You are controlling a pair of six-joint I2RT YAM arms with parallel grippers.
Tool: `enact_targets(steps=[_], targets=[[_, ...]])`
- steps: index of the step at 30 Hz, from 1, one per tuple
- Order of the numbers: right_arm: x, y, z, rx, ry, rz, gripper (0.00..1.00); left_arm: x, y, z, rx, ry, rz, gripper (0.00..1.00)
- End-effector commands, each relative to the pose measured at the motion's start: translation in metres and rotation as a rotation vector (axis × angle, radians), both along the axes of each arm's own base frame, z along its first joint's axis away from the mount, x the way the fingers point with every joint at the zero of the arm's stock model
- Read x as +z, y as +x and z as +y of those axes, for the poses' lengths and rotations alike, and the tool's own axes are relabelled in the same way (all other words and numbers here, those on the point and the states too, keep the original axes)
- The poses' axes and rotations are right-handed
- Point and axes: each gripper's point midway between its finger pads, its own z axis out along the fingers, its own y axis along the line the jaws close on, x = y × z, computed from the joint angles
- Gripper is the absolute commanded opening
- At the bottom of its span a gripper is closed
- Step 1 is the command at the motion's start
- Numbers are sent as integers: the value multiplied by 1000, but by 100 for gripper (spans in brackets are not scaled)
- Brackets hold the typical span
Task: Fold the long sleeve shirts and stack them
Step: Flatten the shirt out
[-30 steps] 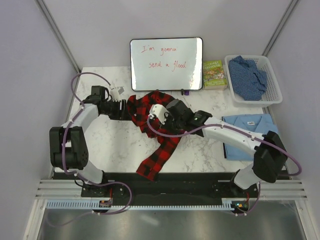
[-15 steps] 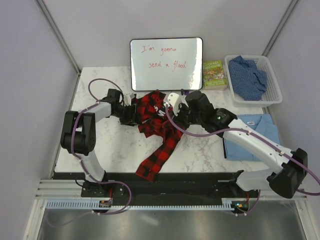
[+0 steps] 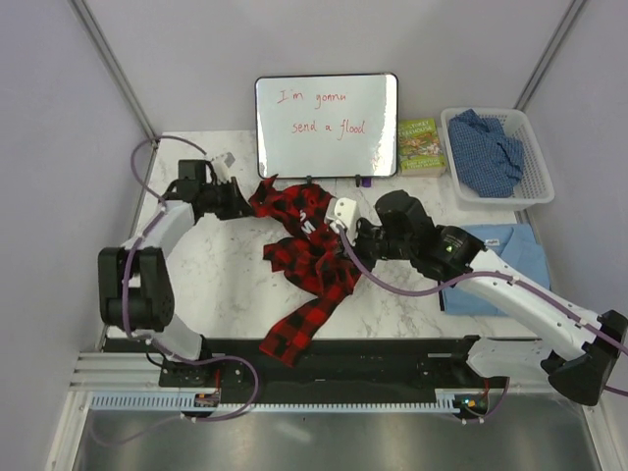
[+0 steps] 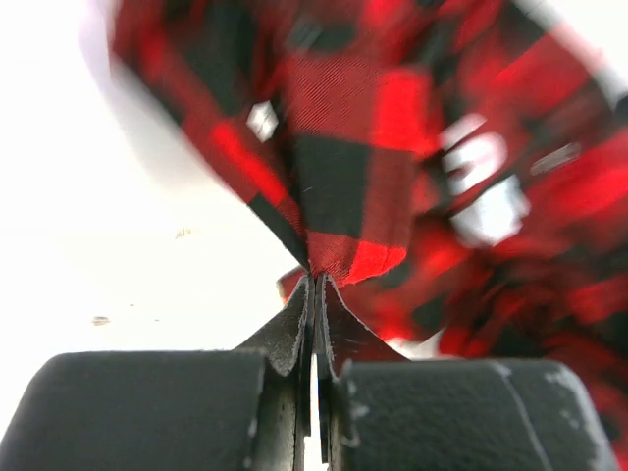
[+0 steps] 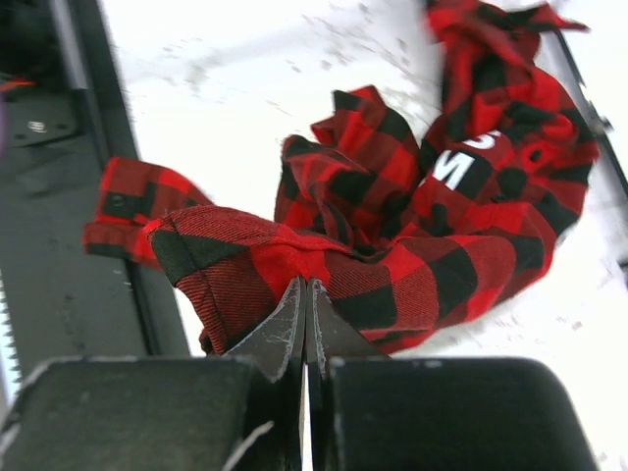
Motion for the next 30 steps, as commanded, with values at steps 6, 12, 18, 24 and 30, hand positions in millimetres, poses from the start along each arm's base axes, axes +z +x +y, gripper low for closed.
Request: enact_targets(steps=[6, 12, 18, 24, 30], targets=[[38, -81, 44, 246, 195, 30, 42, 214, -1, -30, -165, -44, -509, 2], [42, 6, -23, -207, 175, -43, 91, 221, -21, -100, -338, -107, -483, 2], [43, 80, -104, -543, 204, -2, 95, 232, -45, -207, -586, -178, -483, 2], [23, 104, -140, -625, 191, 55, 96, 253, -82, -265, -756, -237, -483, 41], [5, 107, -127, -494, 125, 87, 98, 215, -71, -155, -652, -182, -415, 99]])
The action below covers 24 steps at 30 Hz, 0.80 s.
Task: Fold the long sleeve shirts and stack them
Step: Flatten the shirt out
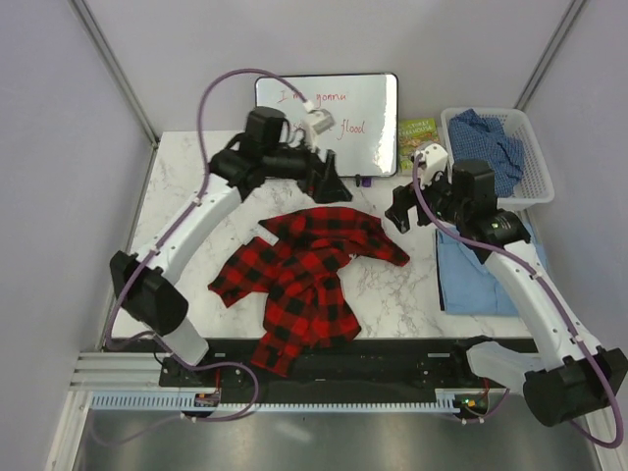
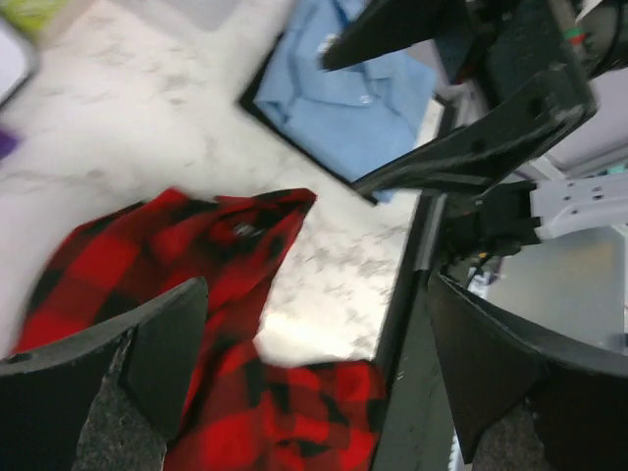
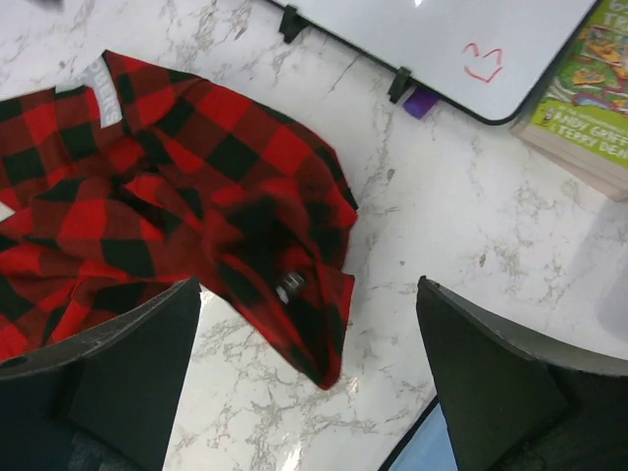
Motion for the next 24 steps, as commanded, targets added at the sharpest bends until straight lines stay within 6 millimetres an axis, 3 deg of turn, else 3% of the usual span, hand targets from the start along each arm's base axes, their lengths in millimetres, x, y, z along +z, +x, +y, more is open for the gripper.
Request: enact_targets(steps=[1, 2, 3, 5, 6, 8, 9, 11, 12, 13, 15, 20, 22, 23, 24], targets=[[-11, -1, 24, 173, -18, 39, 98, -18, 11, 115, 162, 88, -42, 100], [-23, -5, 27, 216, -64, 72, 98, -34, 9, 130, 173, 144, -49, 99], [-35, -2, 40, 247, -108, 105, 98, -76, 5, 155, 186, 294, -57, 99], [-49, 3, 52, 285, -193, 99, 98, -111, -2, 181, 201, 417, -63, 99], [-65, 4, 64, 305, -248, 120, 98, -143, -17, 195, 197, 484, 12, 99], [-73, 10, 80, 331, -303, 108, 97, -180, -29, 217, 221, 563, 82, 99], [-91, 10, 93, 358, -353, 135, 96, -193, -33, 226, 231, 606, 100, 98], [-100, 11, 110, 382, -404, 136, 94, -221, -41, 241, 262, 666, 137, 97], [-117, 12, 114, 381, -429, 174, 93, -231, -42, 251, 281, 712, 141, 96], [-123, 15, 114, 370, -443, 183, 93, -236, -34, 258, 318, 724, 121, 96], [-139, 12, 118, 377, -484, 219, 93, -254, -38, 273, 352, 770, 158, 95], [-170, 9, 103, 358, -595, 261, 93, -284, -38, 292, 384, 842, 223, 87], [-176, 16, 96, 326, -640, 249, 84, -292, -36, 294, 377, 857, 239, 72], [-179, 21, 91, 305, -674, 242, 80, -292, -30, 295, 390, 860, 232, 58], [-178, 24, 90, 297, -681, 237, 76, -292, -27, 298, 399, 873, 228, 51]])
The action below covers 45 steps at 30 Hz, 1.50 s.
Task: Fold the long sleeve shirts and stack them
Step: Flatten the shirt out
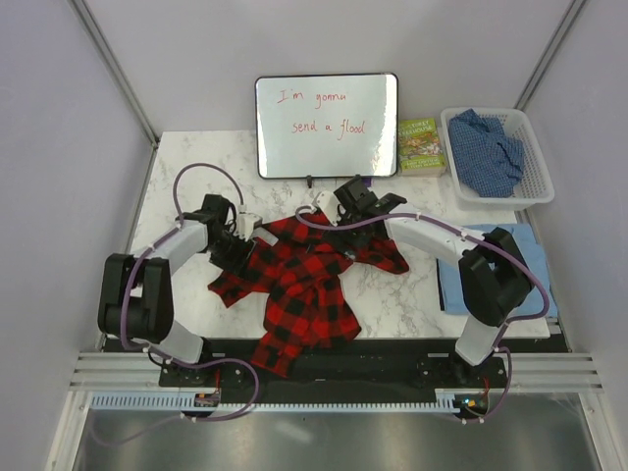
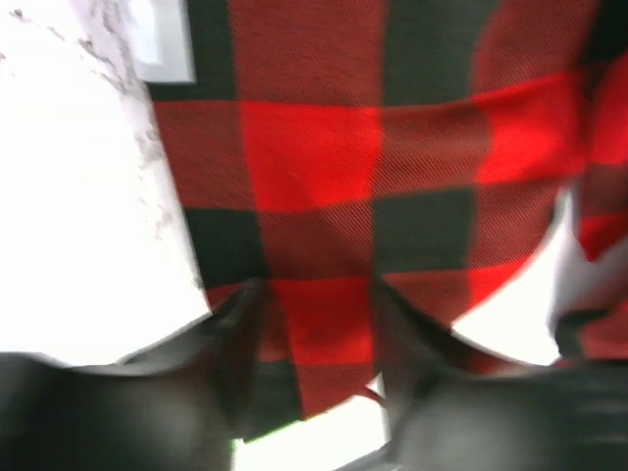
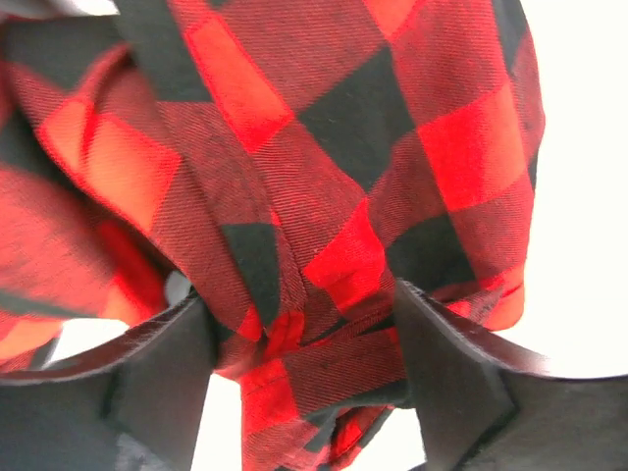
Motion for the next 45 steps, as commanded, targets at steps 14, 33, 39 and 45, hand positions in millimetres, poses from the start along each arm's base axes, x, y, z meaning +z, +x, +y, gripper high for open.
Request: enact_targets(steps=[14, 33, 39, 45], targets=[[79, 39, -35, -87, -45, -198, 0, 206, 125, 16, 80, -68, -631, 2], [70, 28, -52, -27, 18, -53, 1, 40, 41, -28, -169, -171, -108, 89], [76, 11, -53, 26, 36, -38, 0, -8, 30, -14, -155, -38, -60, 80], [77, -17, -67, 95, 24, -38, 0, -6, 57, 5, -44, 65, -172, 78]])
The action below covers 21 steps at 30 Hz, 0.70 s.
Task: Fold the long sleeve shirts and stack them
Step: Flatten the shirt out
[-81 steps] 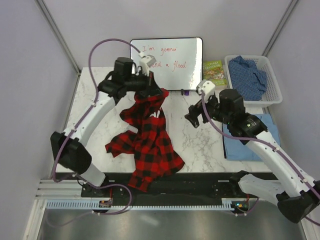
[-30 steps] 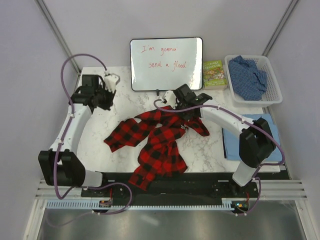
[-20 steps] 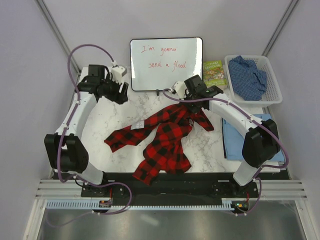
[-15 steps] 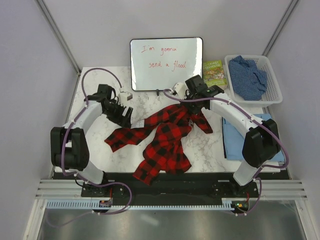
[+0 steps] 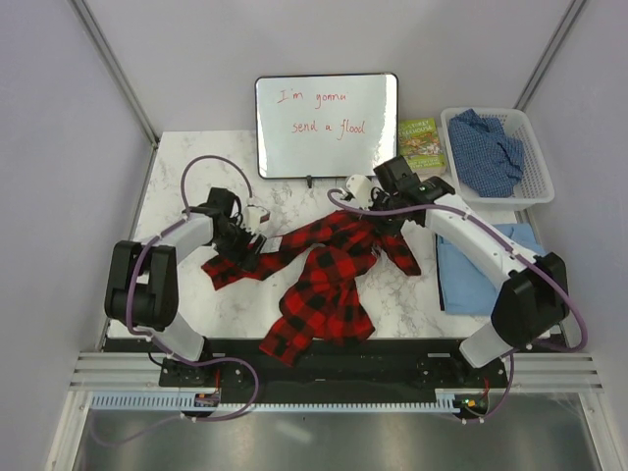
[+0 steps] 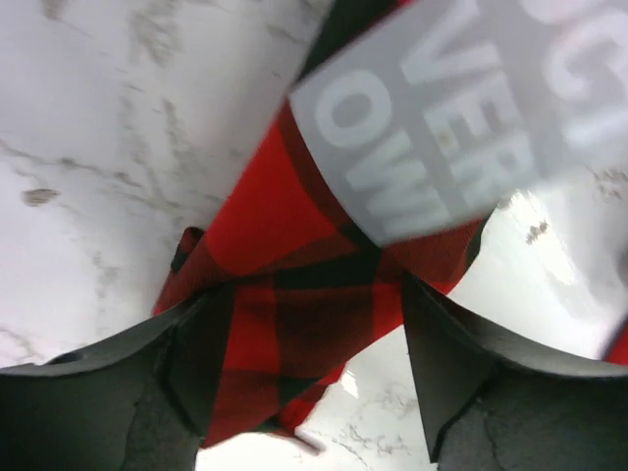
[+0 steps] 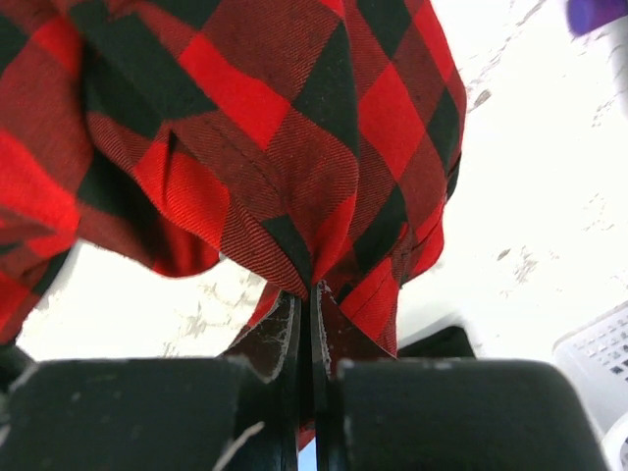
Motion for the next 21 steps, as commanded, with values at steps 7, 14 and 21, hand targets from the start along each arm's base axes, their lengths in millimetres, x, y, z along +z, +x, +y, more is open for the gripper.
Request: enact_targets(steps=[7, 14, 21], targets=[[14, -39, -8, 81, 57, 28, 45, 21, 37, -3, 15, -4, -130, 2], [88, -20, 32, 53, 363, -66, 98, 207, 76, -55, -27, -300, -462, 2], [154, 2, 100, 142, 724, -314, 98, 339, 84, -98, -67, -561, -608, 2]])
